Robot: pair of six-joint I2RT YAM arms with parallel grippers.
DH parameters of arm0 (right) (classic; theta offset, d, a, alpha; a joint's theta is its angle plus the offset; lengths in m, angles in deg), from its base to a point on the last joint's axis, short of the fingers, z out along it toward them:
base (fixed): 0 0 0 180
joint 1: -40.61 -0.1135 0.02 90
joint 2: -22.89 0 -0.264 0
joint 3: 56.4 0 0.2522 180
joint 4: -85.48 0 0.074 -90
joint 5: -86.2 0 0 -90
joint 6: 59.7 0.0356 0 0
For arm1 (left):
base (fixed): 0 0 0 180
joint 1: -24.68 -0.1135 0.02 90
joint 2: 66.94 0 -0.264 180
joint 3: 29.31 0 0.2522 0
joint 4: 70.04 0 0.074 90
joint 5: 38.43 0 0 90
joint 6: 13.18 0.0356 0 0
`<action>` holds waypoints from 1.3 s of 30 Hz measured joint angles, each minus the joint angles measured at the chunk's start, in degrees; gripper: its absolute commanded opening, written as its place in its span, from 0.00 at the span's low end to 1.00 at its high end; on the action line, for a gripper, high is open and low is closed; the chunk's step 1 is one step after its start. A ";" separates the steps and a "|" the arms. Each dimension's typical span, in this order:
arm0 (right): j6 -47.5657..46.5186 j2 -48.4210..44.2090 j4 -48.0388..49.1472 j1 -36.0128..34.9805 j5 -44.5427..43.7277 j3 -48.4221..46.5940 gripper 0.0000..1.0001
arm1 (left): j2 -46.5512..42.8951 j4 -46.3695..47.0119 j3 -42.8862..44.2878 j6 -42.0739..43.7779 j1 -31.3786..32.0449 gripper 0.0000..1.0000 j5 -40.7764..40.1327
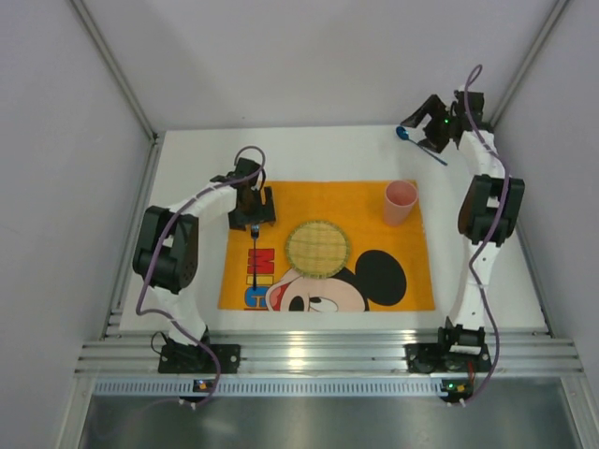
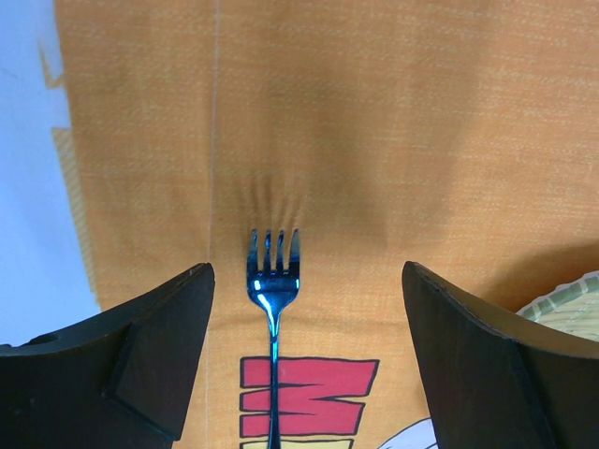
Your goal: Set the dinner table for one person
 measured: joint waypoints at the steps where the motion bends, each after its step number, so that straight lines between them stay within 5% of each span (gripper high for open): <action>1: -0.44 0.31 -0.37 -0.20 -0.42 -1.86 1.00 | 0.50 -0.02 0.46 0.00 0.09 0.86 0.15; 7: -0.50 8.96 2.23 0.81 -5.90 -18.01 1.00 | 1.27 -0.59 2.73 0.33 0.39 0.86 0.22; 17: 2.97 20.50 8.07 1.97 -12.41 -20.98 1.00 | 3.76 -2.95 7.28 1.60 -0.04 0.87 -1.27; 32: -3.54 11.08 8.83 0.15 -9.18 -4.96 0.98 | 6.16 -3.04 6.58 1.53 -1.14 0.86 -1.01; 39: -8.83 10.75 -1.90 -0.07 -12.11 -8.50 0.82 | 2.73 -1.68 2.12 1.53 -1.38 0.86 -0.98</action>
